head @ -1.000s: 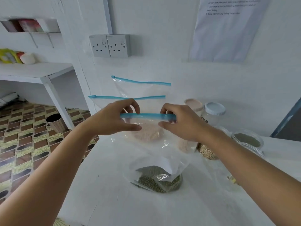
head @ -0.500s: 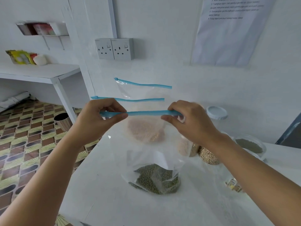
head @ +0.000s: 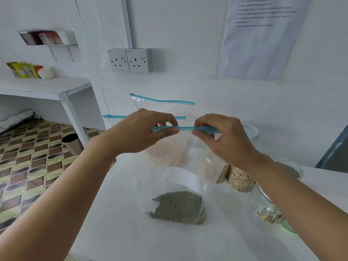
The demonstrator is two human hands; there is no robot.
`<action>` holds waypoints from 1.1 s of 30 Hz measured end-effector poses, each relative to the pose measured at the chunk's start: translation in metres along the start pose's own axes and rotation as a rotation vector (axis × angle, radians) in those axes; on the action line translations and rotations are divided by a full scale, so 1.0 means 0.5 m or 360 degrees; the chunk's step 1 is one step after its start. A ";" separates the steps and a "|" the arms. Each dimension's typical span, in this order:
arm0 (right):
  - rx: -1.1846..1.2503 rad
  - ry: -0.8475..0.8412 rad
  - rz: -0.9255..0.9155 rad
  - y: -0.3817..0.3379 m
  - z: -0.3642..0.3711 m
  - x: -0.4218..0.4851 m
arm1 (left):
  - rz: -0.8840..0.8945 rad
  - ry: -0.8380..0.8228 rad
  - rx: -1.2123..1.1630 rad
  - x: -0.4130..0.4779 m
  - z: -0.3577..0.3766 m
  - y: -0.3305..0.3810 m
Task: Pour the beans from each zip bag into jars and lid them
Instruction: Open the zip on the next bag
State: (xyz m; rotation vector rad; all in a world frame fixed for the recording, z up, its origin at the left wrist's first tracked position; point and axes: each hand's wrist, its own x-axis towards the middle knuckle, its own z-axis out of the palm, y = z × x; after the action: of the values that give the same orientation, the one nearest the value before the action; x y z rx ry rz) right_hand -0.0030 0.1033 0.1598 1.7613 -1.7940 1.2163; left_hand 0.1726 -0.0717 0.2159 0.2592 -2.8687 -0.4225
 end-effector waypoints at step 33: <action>-0.0226 0.0216 0.0007 -0.017 0.019 -0.012 | -0.0134 -0.0285 -0.1101 0.019 0.008 0.027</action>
State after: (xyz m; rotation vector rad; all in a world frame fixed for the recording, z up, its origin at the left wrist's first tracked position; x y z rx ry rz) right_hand 0.0087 0.1012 0.1525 1.5592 -1.7611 1.1505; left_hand 0.1604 -0.0599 0.2181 0.2188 -2.6683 -1.4614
